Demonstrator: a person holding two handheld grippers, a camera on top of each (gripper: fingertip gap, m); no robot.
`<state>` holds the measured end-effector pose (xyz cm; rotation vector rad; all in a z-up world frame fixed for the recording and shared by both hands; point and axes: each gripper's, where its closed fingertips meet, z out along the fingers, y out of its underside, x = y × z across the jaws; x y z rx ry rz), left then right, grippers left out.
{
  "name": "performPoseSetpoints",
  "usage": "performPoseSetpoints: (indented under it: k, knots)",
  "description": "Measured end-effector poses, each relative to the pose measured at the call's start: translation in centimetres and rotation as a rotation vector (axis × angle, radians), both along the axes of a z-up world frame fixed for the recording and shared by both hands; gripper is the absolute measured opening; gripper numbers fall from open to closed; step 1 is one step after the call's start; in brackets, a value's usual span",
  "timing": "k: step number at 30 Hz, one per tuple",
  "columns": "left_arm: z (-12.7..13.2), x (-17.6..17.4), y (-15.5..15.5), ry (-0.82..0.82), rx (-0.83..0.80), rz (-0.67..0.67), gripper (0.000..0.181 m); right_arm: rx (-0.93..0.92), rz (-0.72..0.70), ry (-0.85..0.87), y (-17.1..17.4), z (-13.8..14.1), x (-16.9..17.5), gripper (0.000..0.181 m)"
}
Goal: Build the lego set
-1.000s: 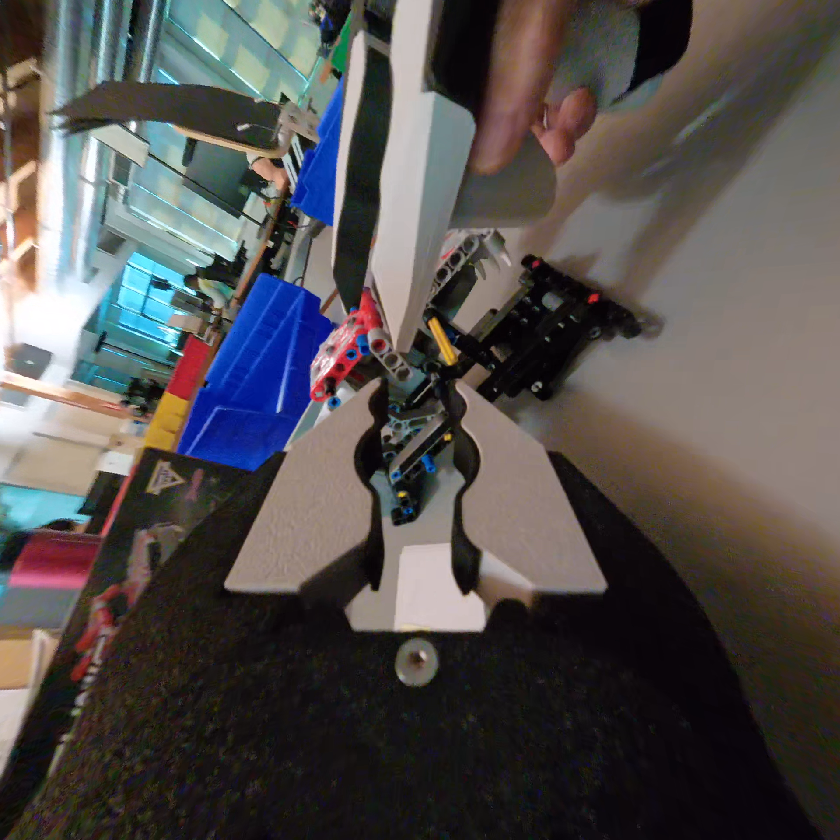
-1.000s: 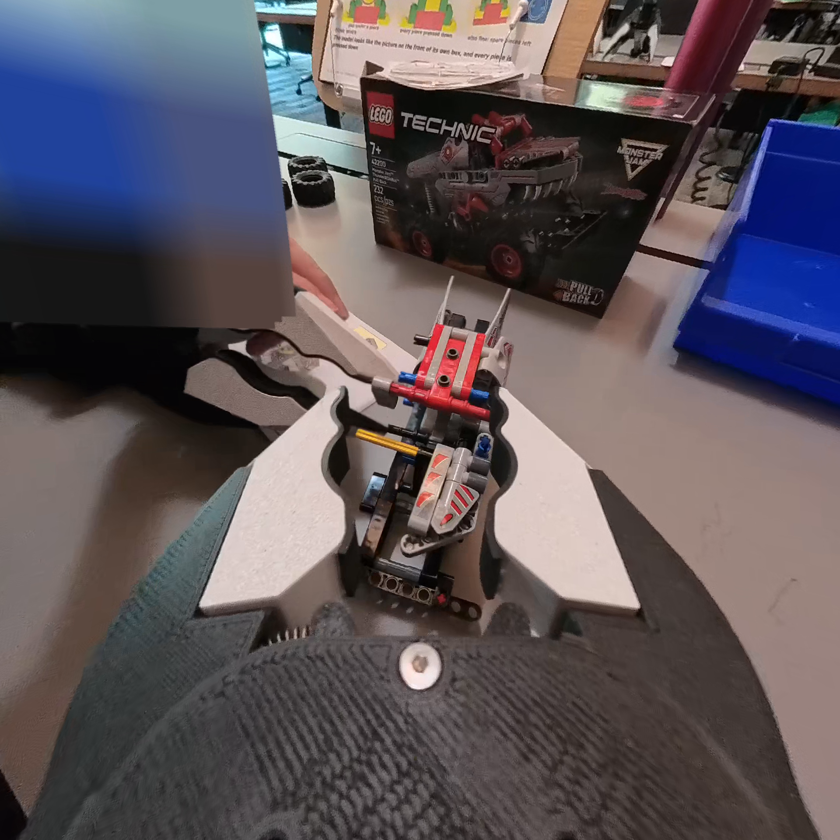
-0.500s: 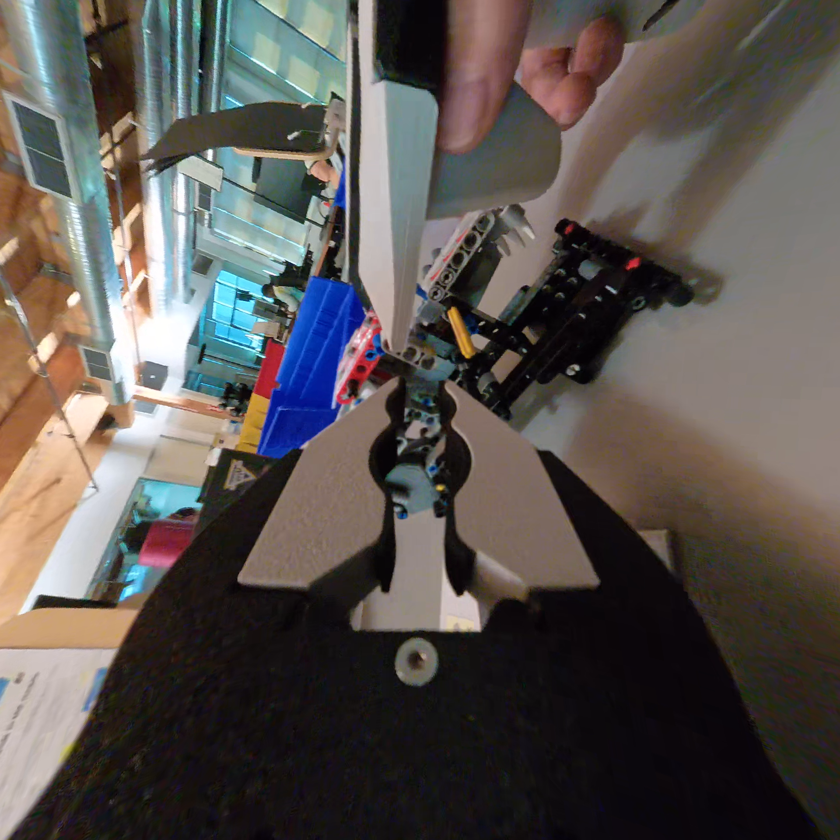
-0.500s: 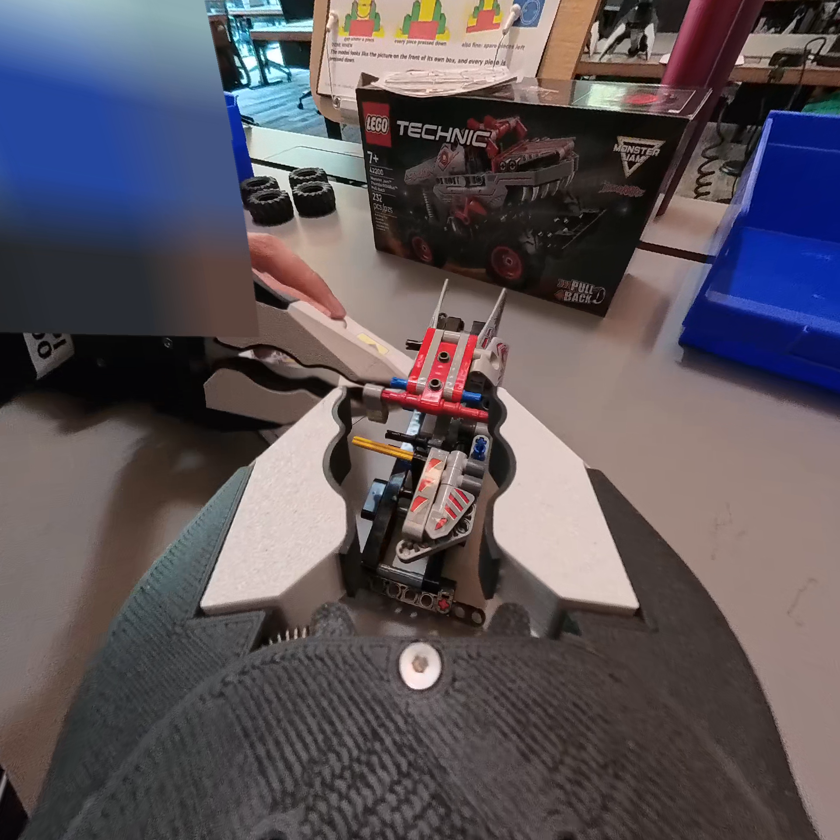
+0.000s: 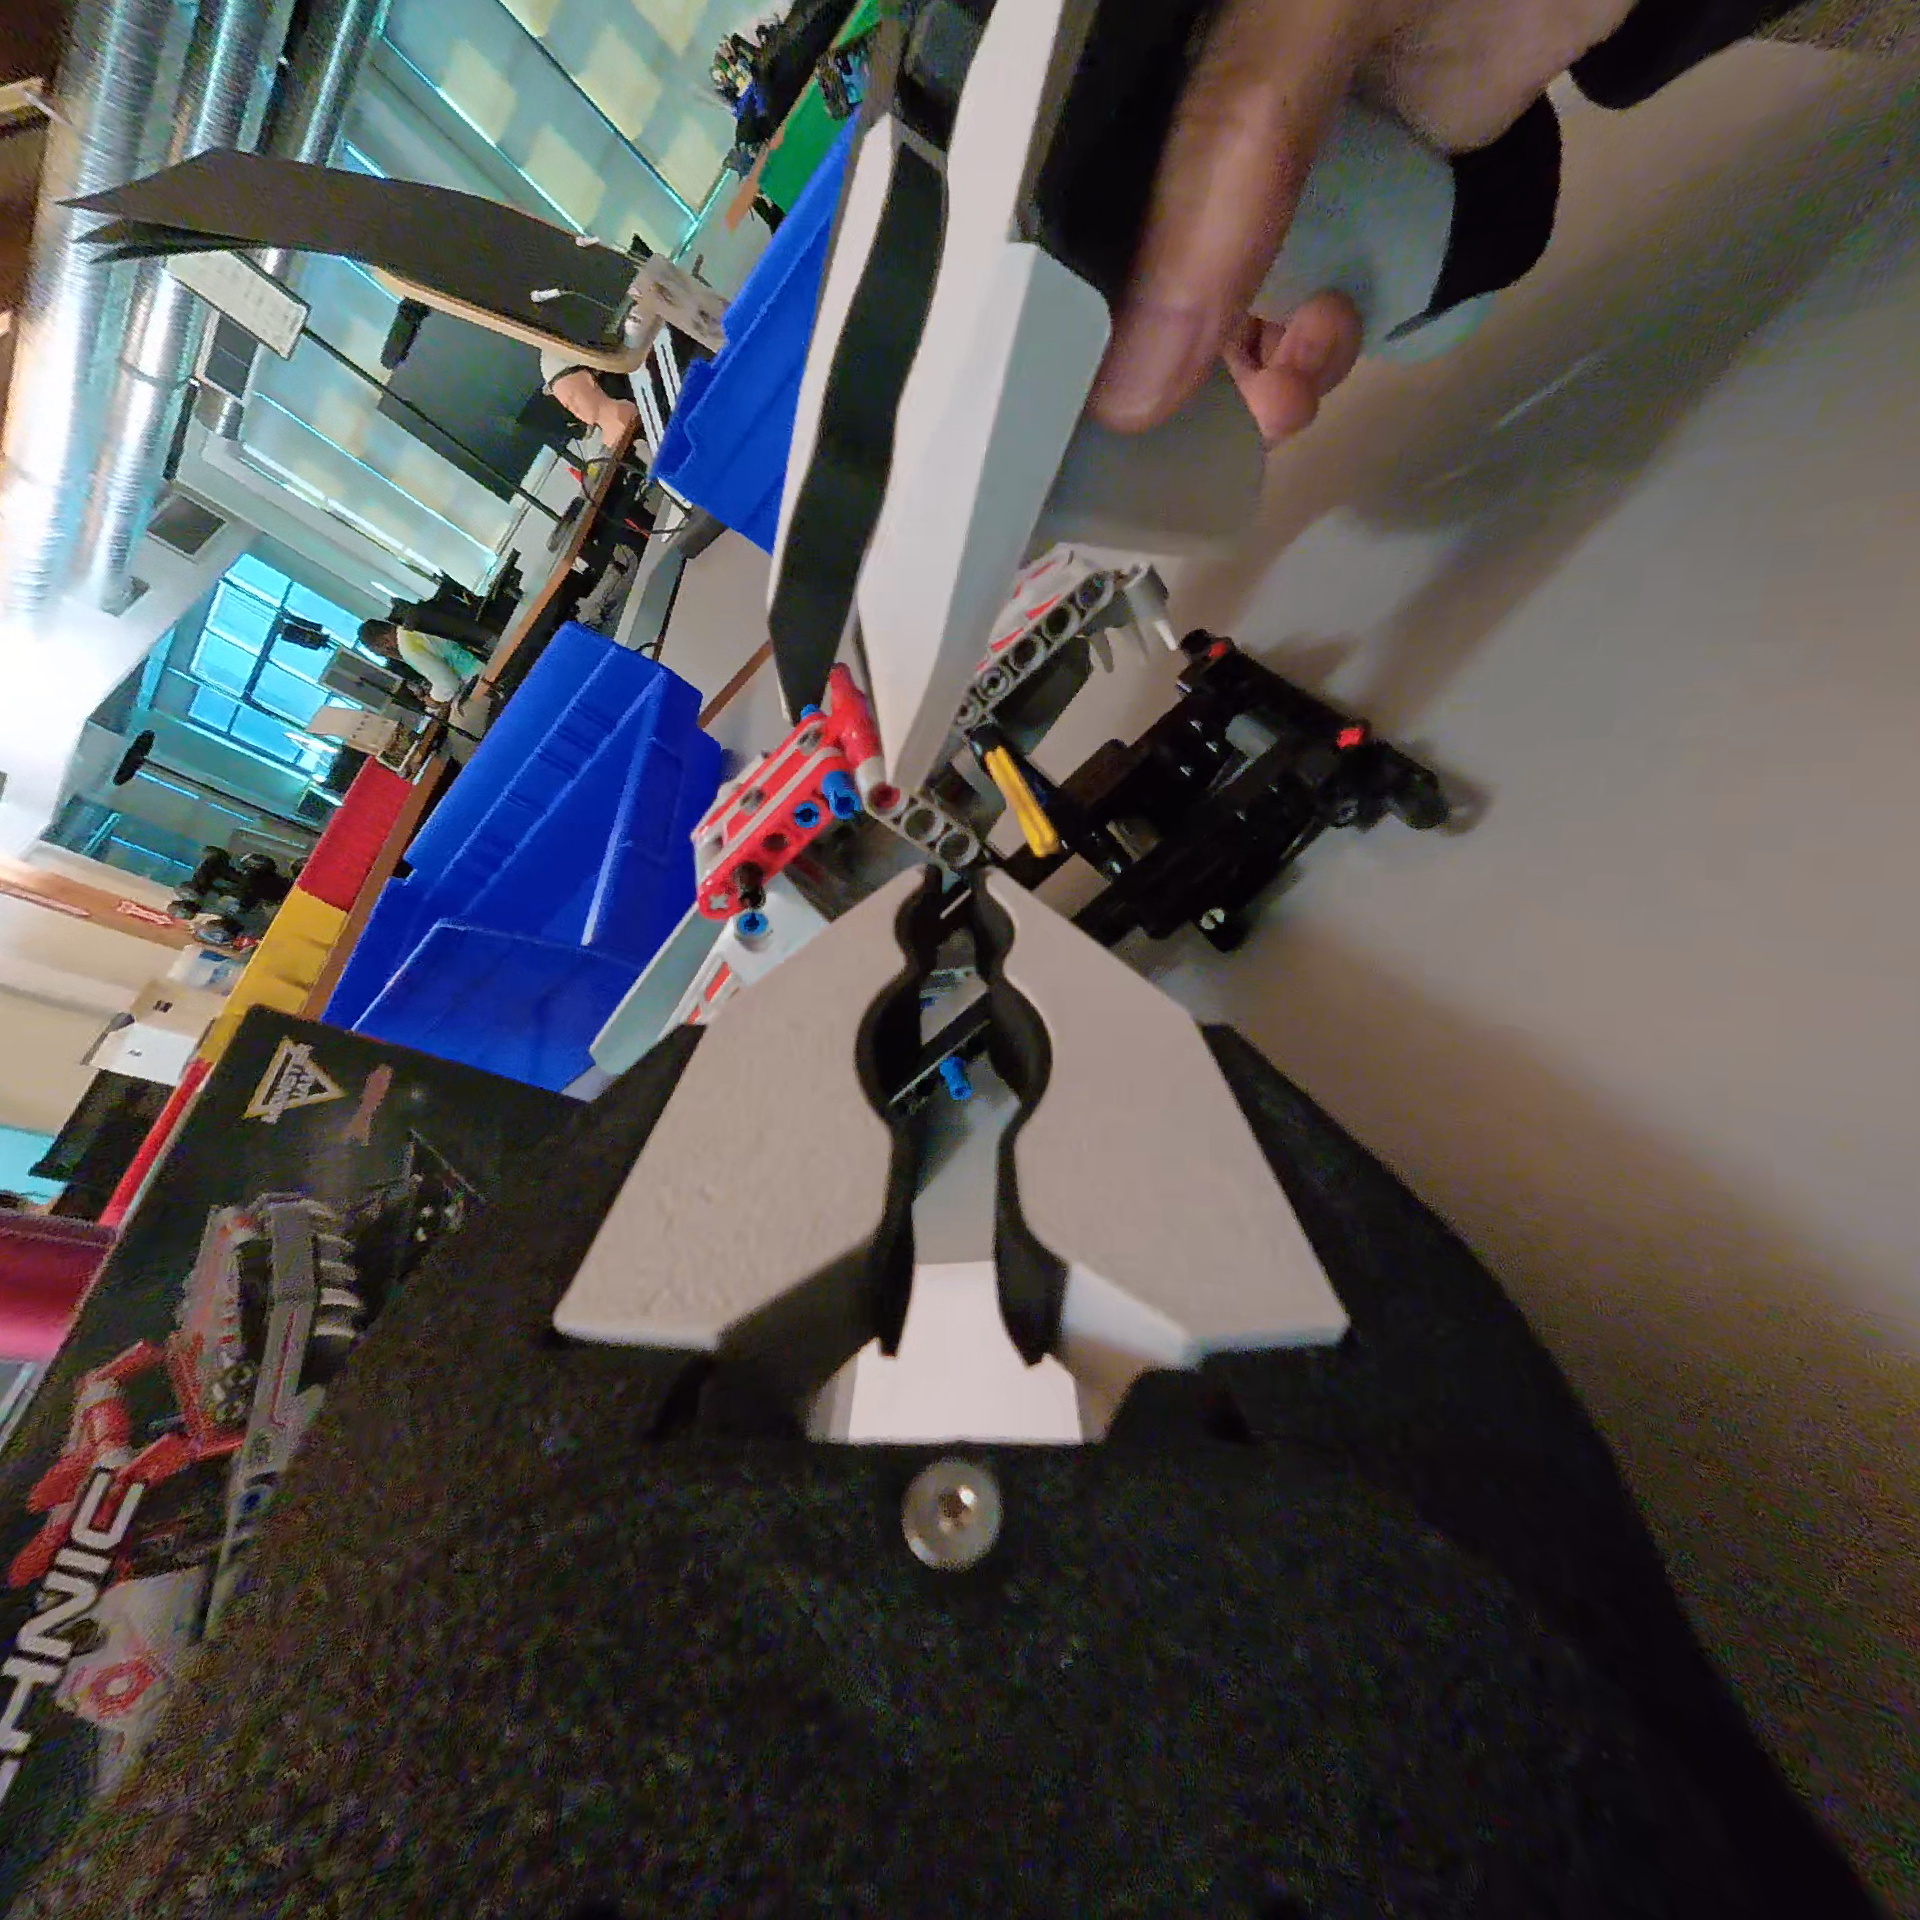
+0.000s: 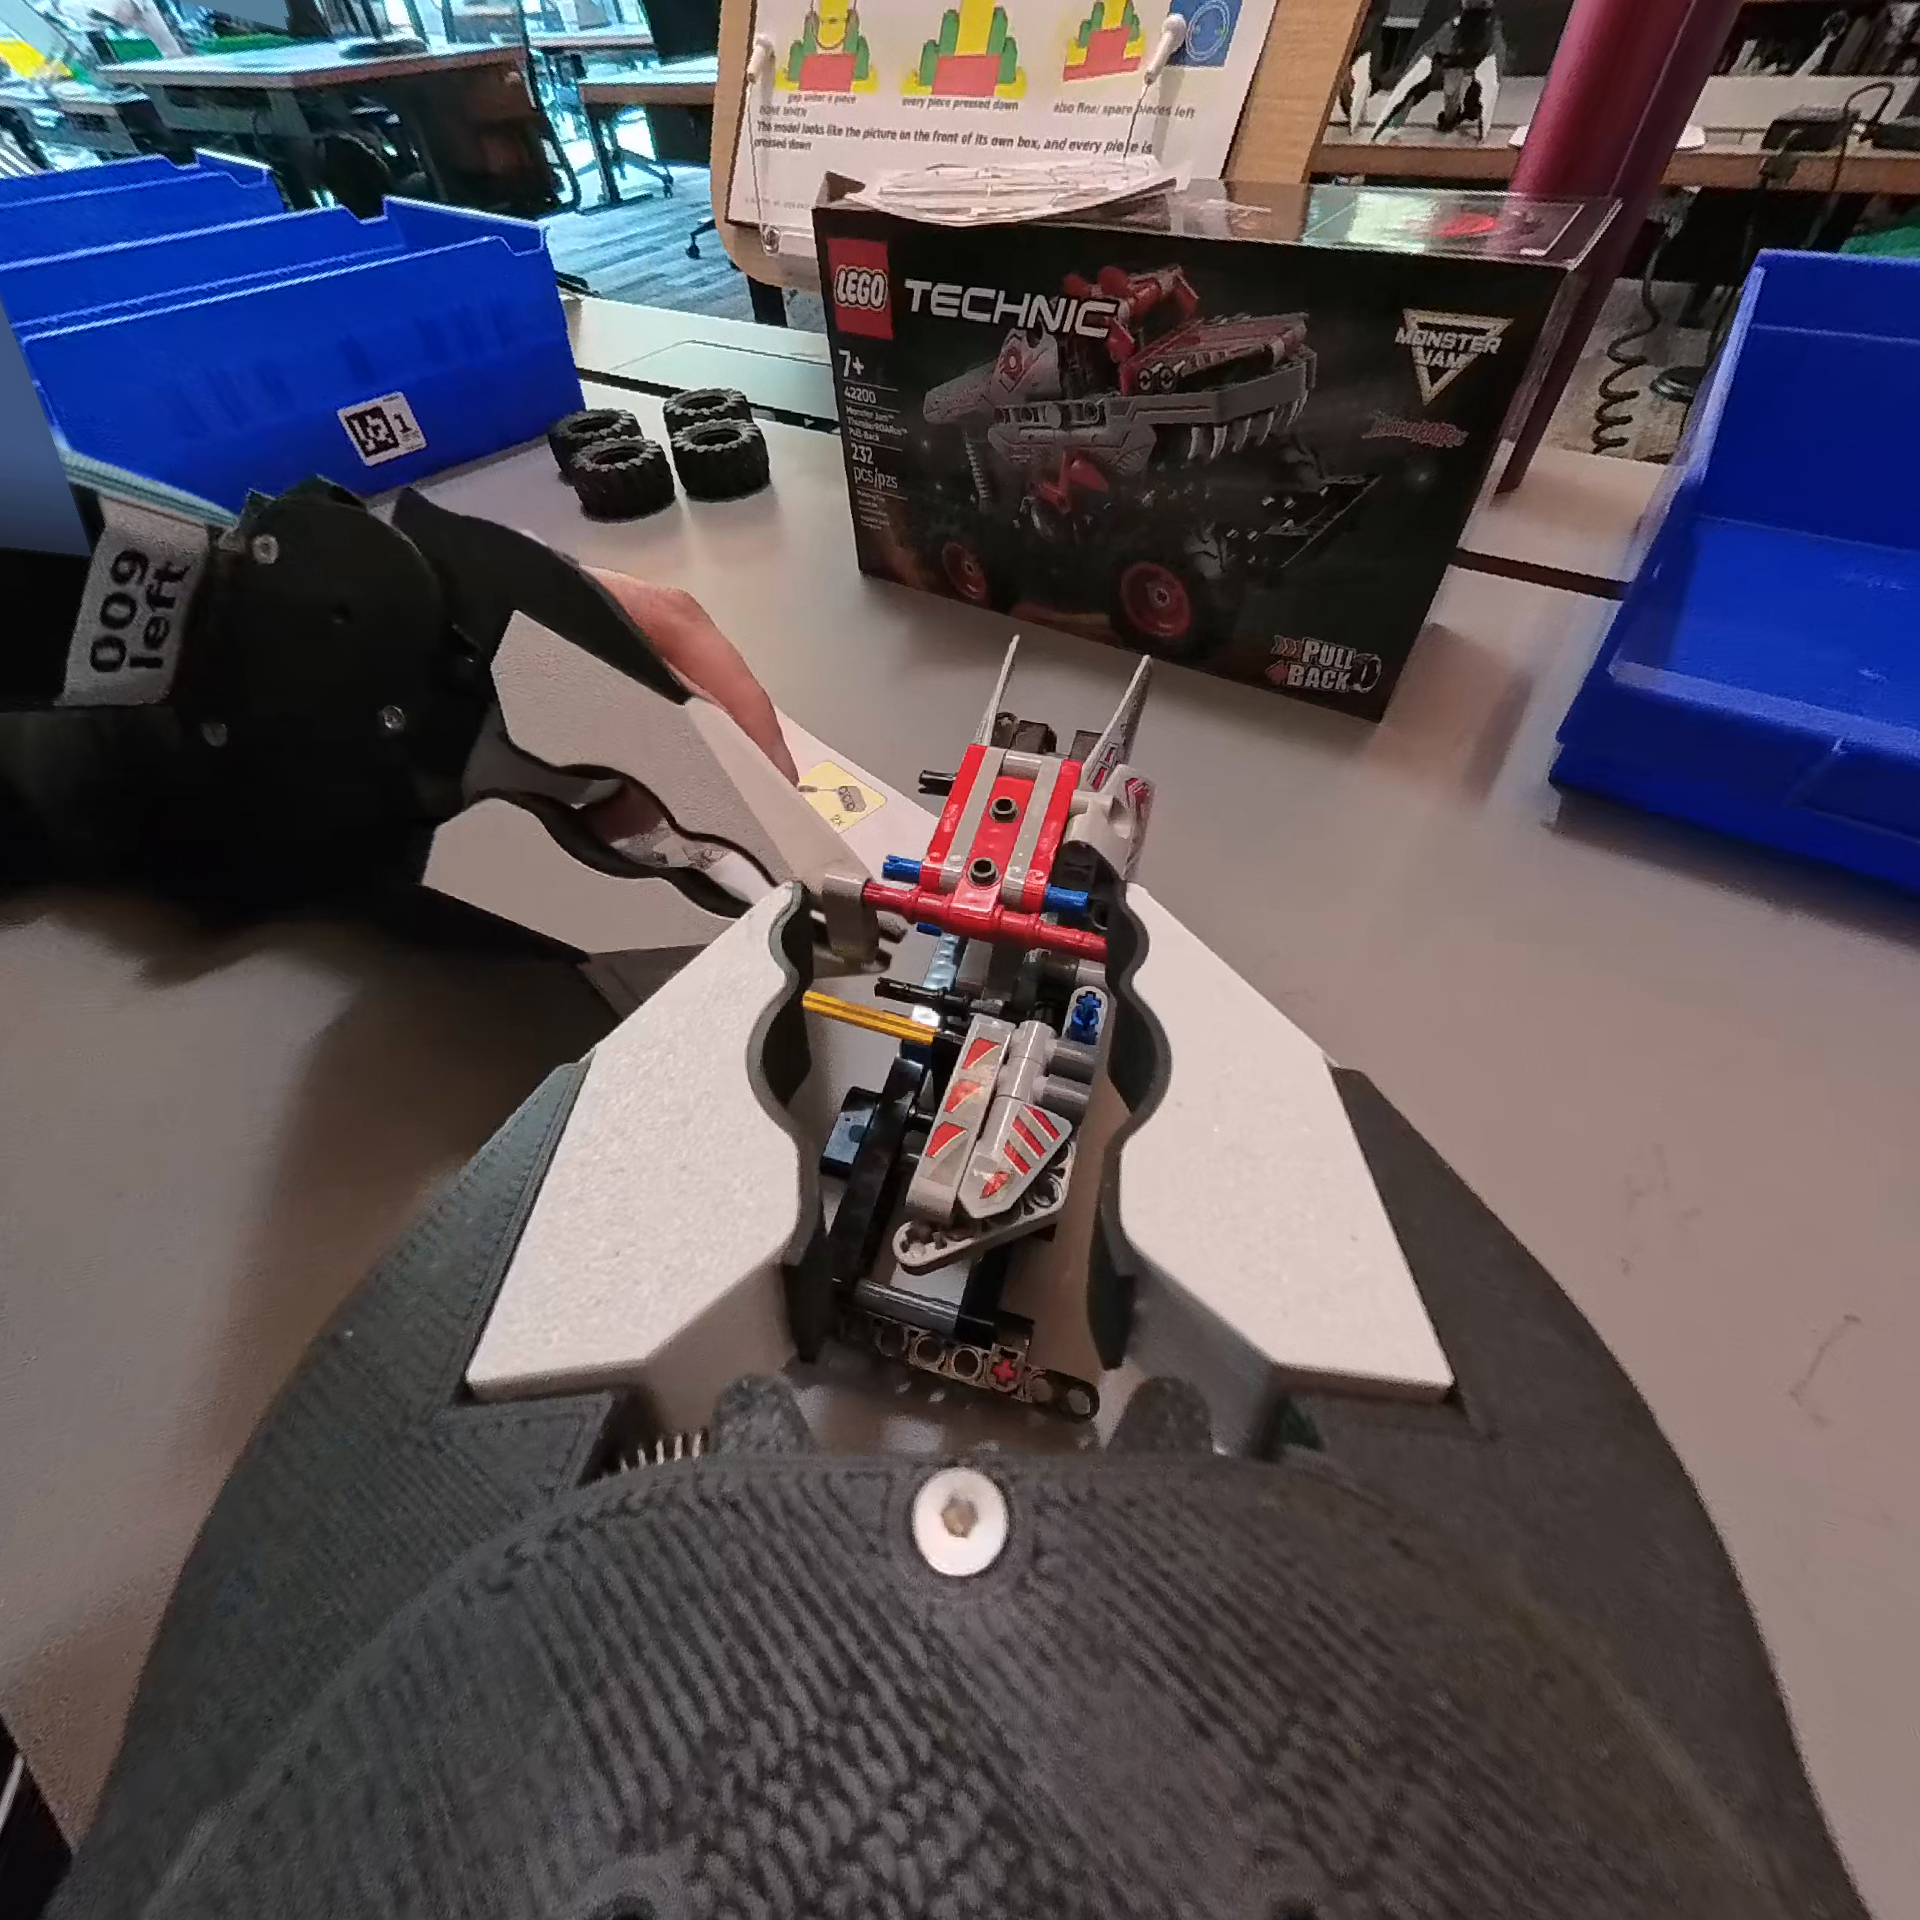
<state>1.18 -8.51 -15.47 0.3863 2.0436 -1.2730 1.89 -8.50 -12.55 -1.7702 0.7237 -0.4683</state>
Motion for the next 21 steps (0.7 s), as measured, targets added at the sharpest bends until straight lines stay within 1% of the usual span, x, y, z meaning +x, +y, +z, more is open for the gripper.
performPoseSetpoints:
  k: [2,4,7,9,11,13,17,19,21]
  knots:
    - [-0.4,-0.1,0.1,-0.008,0.033,-0.015,0.014,0.000,0.003,0.000,0.0,0.0,0.0,0.054]
    - [-0.5,0.1,0.5,0.018,0.044,-0.024,0.020,-0.003,0.001,-0.002,-0.1,0.0,0.0,0.054]
    - [0.2,0.1,1.0,0.177,-0.001,-0.063,0.020,0.003,0.006,0.003,-0.2,0.1,-0.1,0.053]
    - [0.9,-0.6,1.1,0.330,-0.050,-0.122,0.020,-0.001,0.004,0.001,-0.2,0.0,-0.1,0.053]
    - [1.4,-1.0,0.9,0.456,-0.101,-0.140,0.019,0.001,0.003,0.000,-0.2,0.0,-0.1,0.053]
    - [1.3,-1.2,0.6,0.526,-0.114,-0.132,0.020,0.005,0.002,0.001,-0.2,0.0,0.0,0.053]
    - [0.5,-1.2,0.2,0.542,-0.115,-0.082,0.012,0.009,0.002,0.005,-0.1,0.0,0.0,0.053]
    - [0.4,-1.0,0.2,0.474,-0.118,-0.060,0.002,0.010,0.000,0.006,-0.2,0.1,0.0,0.053]
    - [0.5,-0.5,0.4,0.329,-0.094,-0.016,0.001,0.010,-0.002,0.004,-0.2,0.0,0.0,0.056]
